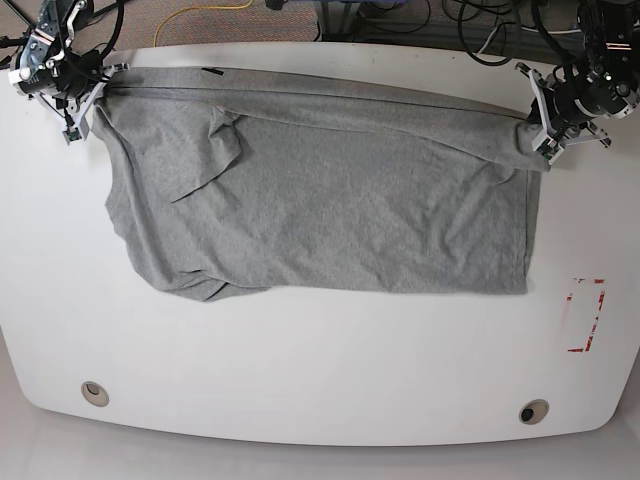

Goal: Fold the T-shirt properly
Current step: 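Pull the grasped shirt edge away from the robot with both grippers, then release the edge and move both grippers to the shirt's opposite edge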

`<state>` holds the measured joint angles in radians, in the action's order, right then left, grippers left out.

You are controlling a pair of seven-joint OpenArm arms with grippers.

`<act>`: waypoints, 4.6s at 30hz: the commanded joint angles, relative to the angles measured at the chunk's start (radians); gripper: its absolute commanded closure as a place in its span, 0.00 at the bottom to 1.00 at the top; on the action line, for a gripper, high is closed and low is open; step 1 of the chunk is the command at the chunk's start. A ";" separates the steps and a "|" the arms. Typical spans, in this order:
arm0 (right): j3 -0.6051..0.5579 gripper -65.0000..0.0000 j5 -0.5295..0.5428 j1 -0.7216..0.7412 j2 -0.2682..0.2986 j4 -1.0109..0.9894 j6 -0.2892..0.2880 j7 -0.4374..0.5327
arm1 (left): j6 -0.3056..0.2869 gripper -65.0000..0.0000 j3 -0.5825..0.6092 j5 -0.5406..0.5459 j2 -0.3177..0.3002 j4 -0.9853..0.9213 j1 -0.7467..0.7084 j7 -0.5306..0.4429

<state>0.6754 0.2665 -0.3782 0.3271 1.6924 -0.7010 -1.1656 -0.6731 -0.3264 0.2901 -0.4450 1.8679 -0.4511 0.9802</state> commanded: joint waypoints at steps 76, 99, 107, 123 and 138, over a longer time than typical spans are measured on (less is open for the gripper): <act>-0.081 0.14 -0.310 0.856 -0.082 -0.492 0.003 0.336 | -0.025 0.25 -0.049 -0.346 0.237 -0.020 0.622 0.124; -0.081 0.28 -0.387 0.945 -0.012 -0.964 0.003 0.658 | -0.025 0.25 -0.056 -0.346 0.232 -0.006 0.576 0.122; -0.081 0.40 -0.388 0.931 -0.050 -0.963 0.003 0.658 | -0.025 0.25 -0.055 -0.346 0.232 -0.015 0.587 0.121; -0.081 0.84 -0.388 0.913 -0.064 -0.961 0.003 0.658 | 0.079 0.23 -0.086 -0.345 0.236 -0.393 0.779 0.013; -0.081 0.84 -0.388 0.899 -0.064 -0.960 0.003 0.657 | 0.189 0.11 -0.087 -0.340 0.234 -0.818 0.906 -0.186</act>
<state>0.5957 -0.1158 0.5121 0.2520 0.7193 -0.6926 -0.4976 -0.4889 -0.4133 -0.0570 -0.1932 1.0607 0.4267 0.8143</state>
